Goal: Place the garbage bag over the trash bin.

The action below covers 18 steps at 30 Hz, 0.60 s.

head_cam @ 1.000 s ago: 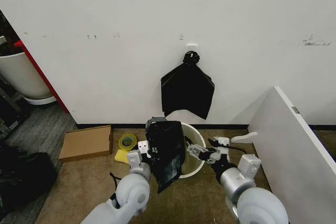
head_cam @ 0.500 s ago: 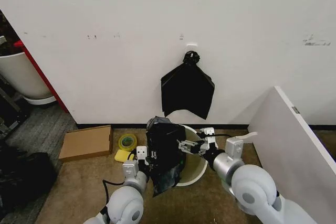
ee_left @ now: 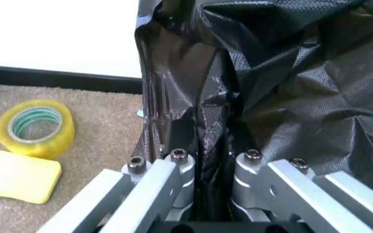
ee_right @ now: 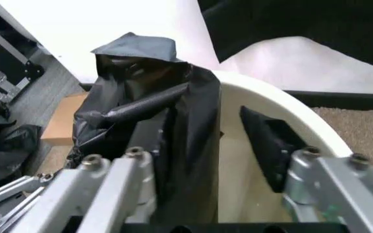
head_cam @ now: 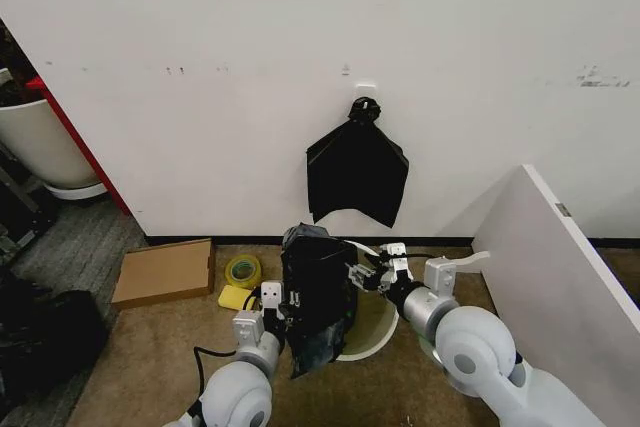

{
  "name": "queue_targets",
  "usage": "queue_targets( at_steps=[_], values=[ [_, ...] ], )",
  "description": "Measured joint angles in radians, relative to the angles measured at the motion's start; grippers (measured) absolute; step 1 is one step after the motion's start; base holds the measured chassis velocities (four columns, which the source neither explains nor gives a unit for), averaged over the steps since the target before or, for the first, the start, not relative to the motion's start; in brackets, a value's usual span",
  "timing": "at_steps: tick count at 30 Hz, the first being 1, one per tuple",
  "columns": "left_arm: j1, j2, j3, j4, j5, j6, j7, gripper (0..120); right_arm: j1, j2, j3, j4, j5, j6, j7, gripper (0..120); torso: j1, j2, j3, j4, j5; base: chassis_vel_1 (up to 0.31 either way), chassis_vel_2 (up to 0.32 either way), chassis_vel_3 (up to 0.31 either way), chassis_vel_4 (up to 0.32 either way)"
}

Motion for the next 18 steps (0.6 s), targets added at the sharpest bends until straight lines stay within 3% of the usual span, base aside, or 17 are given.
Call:
queue_targets(
  at_steps=[4,11,18],
  values=[
    [0.0,0.002,0.001,0.002,0.002,-0.002,0.003,5,-0.003,0.0,0.002,0.0,0.002,0.003,0.001,29,0.0,0.0,0.0,0.0,0.0,0.0,0.0,0.0,0.0],
    [0.009,0.001,0.006,0.004,0.006,-0.013,0.011,5,-0.016,-0.003,0.008,-0.005,0.004,0.016,0.004,0,0.0,0.0,0.0,0.0,0.0,0.0,0.0,0.0,0.0],
    [0.012,0.005,-0.003,0.003,0.003,-0.022,0.024,5,-0.023,0.006,0.014,-0.011,0.018,0.024,0.024,0,0.0,0.0,0.0,0.0,0.0,0.0,0.0,0.0,0.0]
  ],
)
